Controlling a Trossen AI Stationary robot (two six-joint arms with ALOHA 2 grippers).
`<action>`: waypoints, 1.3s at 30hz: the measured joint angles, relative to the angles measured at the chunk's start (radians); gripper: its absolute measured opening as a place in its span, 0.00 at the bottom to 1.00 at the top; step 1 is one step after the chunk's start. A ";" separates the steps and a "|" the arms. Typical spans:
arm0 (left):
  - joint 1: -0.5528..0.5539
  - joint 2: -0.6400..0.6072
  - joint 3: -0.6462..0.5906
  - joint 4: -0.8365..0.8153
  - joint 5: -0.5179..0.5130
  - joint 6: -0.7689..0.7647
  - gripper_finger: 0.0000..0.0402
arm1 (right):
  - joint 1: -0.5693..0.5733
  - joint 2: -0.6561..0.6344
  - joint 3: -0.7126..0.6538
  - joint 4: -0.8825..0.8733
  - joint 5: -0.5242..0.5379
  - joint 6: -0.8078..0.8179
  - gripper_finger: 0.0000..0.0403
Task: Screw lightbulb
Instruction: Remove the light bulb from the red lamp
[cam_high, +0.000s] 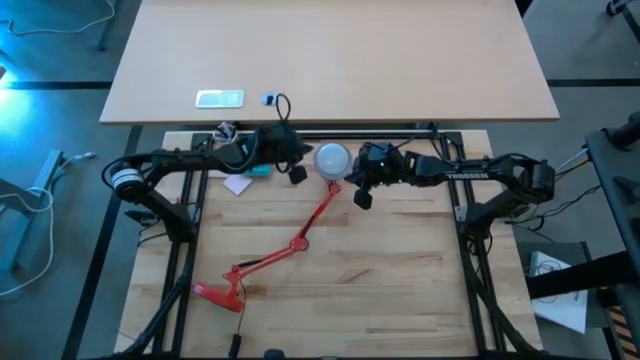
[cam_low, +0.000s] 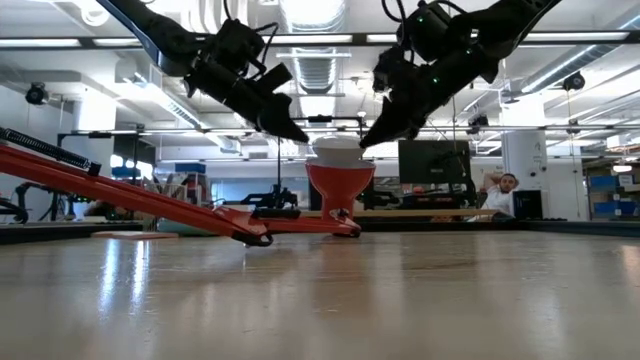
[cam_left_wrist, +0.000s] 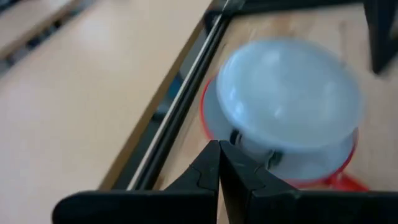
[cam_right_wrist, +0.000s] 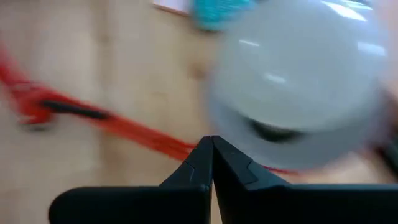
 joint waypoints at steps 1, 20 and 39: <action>0.007 0.007 0.006 0.018 0.036 0.006 0.00 | 0.001 0.006 0.000 0.019 -0.036 -0.008 0.00; -0.063 0.050 0.065 -0.198 0.163 -0.043 0.00 | -0.009 0.016 0.000 0.078 0.326 -0.071 0.00; 0.009 0.059 0.076 0.006 0.024 -0.051 0.00 | -0.008 0.021 0.000 0.071 0.122 -0.083 0.00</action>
